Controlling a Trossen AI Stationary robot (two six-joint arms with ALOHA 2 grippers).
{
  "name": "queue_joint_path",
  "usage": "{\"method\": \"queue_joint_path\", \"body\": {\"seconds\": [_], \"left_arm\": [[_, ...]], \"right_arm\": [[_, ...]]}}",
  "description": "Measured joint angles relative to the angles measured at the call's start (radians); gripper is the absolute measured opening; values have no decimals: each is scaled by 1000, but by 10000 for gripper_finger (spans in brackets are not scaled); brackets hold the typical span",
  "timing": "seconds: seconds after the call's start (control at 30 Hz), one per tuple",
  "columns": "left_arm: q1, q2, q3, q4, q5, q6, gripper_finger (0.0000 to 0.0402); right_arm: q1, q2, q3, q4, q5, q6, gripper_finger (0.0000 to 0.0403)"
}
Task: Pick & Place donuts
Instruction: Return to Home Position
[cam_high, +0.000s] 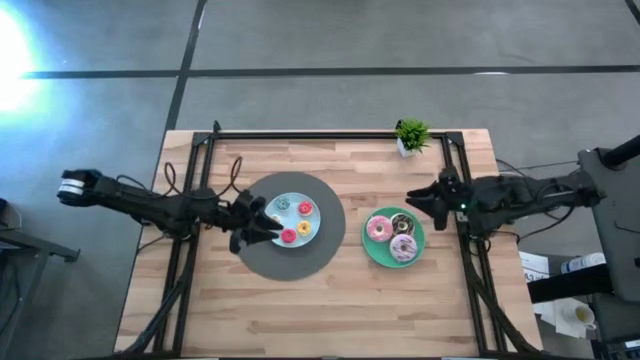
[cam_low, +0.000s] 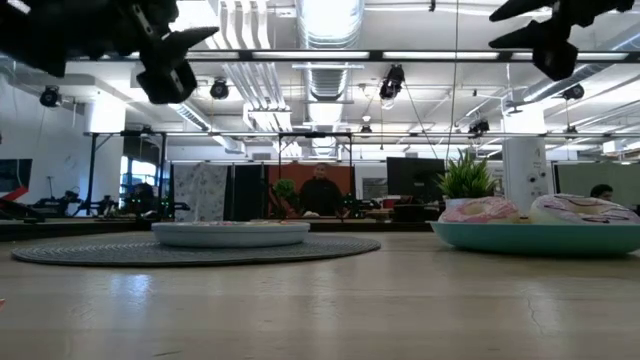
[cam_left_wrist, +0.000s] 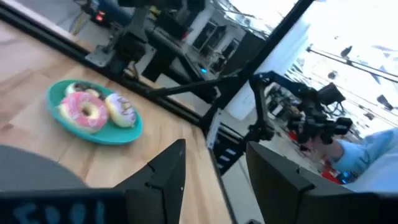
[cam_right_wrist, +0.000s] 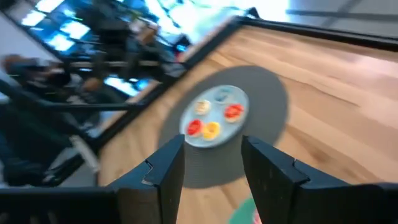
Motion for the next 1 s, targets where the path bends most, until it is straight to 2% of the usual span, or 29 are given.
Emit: {"method": "queue_joint_path", "body": {"seconds": [0.13, 0.2, 0.37, 0.43, 0.53, 0.63, 0.77, 0.87, 1.0], "left_arm": [[48, -17, -40, 9, 56, 1, 142], [98, -22, -44, 6, 142, 7, 142], [274, -57, -44, 1, 435, 12, 142], [328, -85, -46, -5, 488, 9, 142], [366, -140, -55, -56, 496, 36, 142], [367, -201, -60, -184, 463, 79, 142], [366, -269, -61, -301, 448, 127, 142], [366, -316, -75, -312, 426, 149, 142], [366, -384, -142, -312, 357, 131, 142]], "right_arm": [[-43, -118, -126, 157, -95, -48, 151], [-64, -170, -185, 225, -120, -57, 151], [-107, -290, -296, 314, -135, -122, 151], [-116, -336, -321, 312, -133, -158, 151], [-120, -394, -350, 310, -114, -204, 151], [-121, -447, -374, 301, -56, -211, 151], [-121, -508, -390, 175, 48, -220, 151], [-120, -532, -391, 102, 51, -168, 151], [-120, -526, -391, 89, 36, -212, 151]]}}
